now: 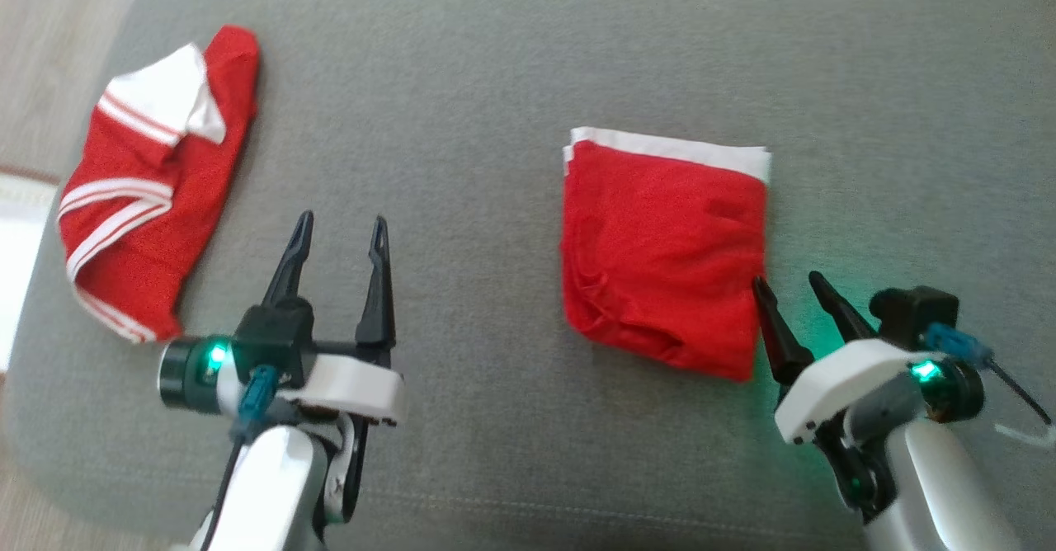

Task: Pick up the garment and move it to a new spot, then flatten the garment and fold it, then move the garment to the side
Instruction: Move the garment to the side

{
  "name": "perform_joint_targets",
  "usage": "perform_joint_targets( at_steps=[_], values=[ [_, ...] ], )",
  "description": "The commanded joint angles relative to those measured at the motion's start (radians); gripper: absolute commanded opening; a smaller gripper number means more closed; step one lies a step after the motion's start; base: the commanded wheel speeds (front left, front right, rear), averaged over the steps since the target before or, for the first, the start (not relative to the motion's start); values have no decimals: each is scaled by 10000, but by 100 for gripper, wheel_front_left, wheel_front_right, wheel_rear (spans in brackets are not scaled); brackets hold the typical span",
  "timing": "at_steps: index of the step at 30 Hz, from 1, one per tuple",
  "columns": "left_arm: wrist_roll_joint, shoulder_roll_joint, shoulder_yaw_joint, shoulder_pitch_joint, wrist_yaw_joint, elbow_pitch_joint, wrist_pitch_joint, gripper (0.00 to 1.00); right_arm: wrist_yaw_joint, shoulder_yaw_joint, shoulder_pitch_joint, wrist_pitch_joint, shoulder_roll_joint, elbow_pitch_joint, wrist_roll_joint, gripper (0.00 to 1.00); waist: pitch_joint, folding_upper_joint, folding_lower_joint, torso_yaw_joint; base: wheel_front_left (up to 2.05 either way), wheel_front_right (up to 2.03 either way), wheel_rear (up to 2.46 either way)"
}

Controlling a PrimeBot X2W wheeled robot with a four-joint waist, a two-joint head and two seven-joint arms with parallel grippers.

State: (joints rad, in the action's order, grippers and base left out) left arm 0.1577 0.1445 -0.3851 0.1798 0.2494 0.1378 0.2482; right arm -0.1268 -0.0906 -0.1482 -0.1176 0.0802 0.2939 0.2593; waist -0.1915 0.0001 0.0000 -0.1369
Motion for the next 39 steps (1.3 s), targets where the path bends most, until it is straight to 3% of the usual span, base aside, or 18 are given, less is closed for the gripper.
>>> perform_joint_targets(
  at_steps=[1,6,7,9,17,28,39],
  values=[
    [-144,18,286,566,-24,-242,121,100,-39,-267,-542,6,85,126,137,100,-246,-1,0,-291,0,0,0],
    [-247,-132,312,705,-86,-380,131,100,-39,-474,-1145,-611,-19,1383,261,100,-365,-1,0,-448,0,0,0],
    [-275,-149,321,710,-96,-402,132,100,-39,-541,-1200,-772,-39,1532,307,75,-378,-1,0,-460,0,0,0],
    [-325,-172,351,711,-116,-434,133,100,-39,-669,-1267,-965,-68,1674,455,0,-398,-1,0,-459,0,0,0],
    [-503,-63,557,550,-151,-516,134,100,-39,-1113,-1066,-820,170,1065,305,0,-269,-1,0,355,0,0,0],
    [-711,219,481,660,-388,-625,135,100,-39,-1883,-908,-757,1335,216,298,0,-206,-1,0,3100,0,0,0],
    [-1029,242,-183,1550,-895,-491,58,100,-39,-1752,-2762,-298,2617,1176,731,0,-837,-1,0,4526,0,0,0]
  ],
)
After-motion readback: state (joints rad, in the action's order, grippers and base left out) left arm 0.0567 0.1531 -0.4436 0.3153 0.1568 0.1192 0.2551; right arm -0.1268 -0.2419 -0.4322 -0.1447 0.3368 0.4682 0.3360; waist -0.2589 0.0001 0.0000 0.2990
